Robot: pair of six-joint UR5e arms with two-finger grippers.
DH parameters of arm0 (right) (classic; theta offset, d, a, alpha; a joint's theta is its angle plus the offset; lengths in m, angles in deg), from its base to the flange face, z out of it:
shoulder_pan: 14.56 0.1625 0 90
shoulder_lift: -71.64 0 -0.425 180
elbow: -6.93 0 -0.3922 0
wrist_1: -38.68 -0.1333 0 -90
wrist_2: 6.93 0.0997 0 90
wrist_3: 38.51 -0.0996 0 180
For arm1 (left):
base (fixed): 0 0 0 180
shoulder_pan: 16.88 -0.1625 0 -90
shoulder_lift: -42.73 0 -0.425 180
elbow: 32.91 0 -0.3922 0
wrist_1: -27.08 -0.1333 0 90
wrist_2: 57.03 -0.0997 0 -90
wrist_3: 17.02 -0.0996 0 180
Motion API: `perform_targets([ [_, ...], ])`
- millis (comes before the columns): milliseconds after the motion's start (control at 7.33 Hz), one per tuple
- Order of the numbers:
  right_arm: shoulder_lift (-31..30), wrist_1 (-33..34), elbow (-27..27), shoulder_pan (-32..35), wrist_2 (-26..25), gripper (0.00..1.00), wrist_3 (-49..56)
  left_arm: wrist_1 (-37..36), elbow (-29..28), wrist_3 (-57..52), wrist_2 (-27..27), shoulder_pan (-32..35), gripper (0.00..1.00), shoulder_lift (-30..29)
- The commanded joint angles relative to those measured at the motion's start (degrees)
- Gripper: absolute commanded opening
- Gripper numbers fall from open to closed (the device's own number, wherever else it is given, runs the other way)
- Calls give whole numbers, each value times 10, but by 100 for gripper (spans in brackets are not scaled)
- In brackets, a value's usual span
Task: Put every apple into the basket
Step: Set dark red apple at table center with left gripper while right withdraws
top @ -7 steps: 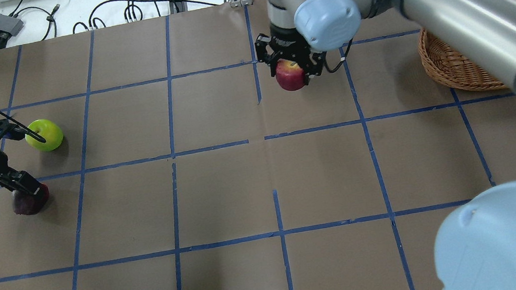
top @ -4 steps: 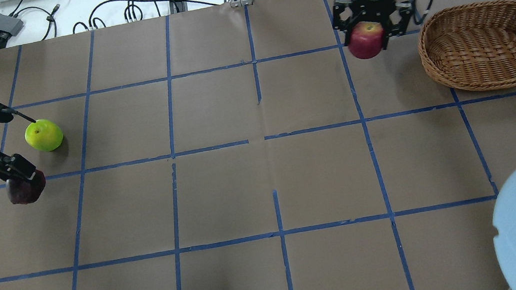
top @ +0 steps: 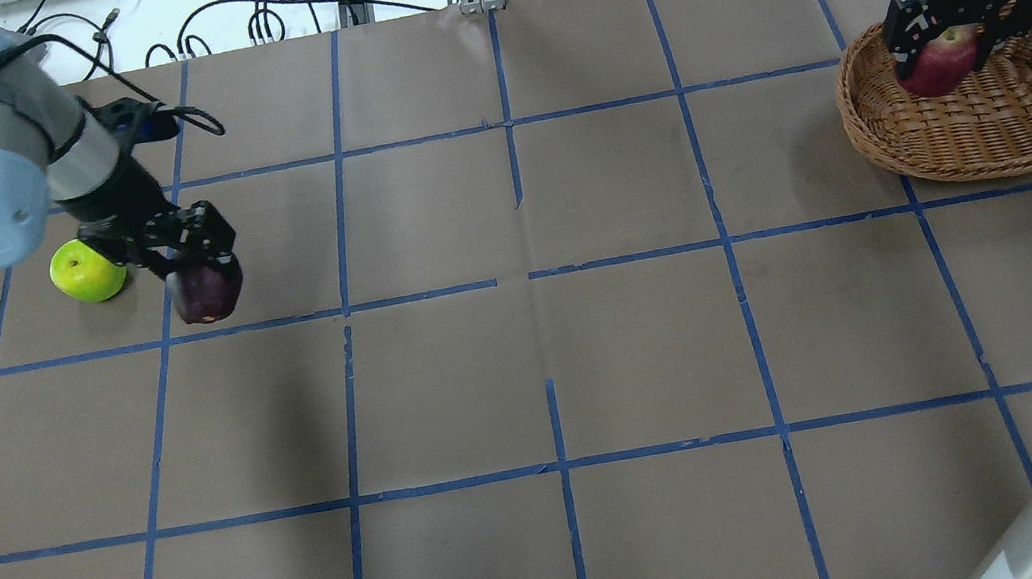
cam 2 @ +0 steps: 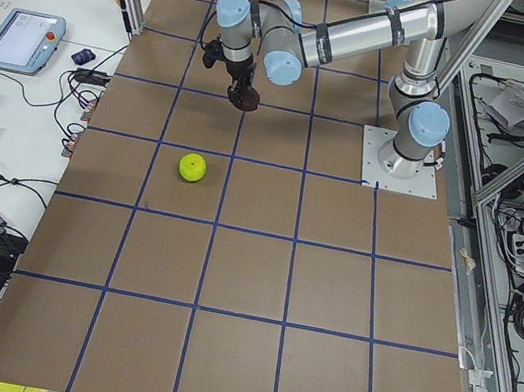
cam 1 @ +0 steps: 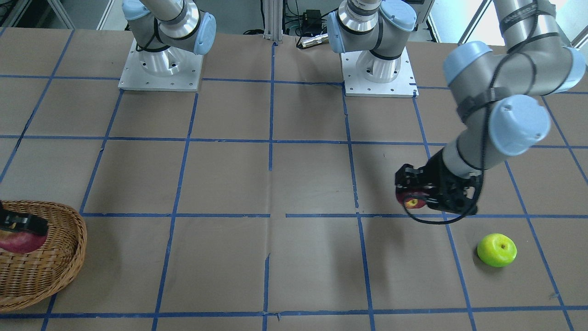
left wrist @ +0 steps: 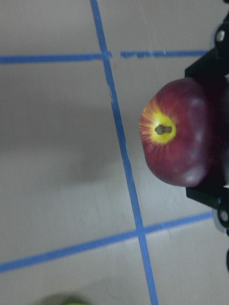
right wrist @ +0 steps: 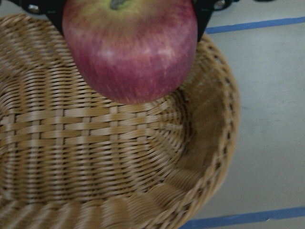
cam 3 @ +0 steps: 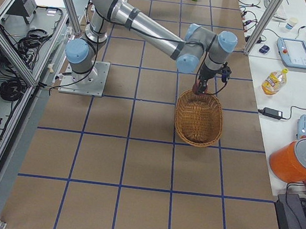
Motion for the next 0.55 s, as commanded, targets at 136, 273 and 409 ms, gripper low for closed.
perform_targets([
  [136, 48, 85, -2, -77, -2, 0, 107, -83, -11, 193, 36, 147, 0, -32],
  [273, 61, 140, -2, -80, -5, 0, 134, -128, -11, 218, 61, 166, 0, -54],
  [409, 76, 154, -2, -94, -3, 0, 138, -140, -10, 261, 61, 190, 0, -75],
])
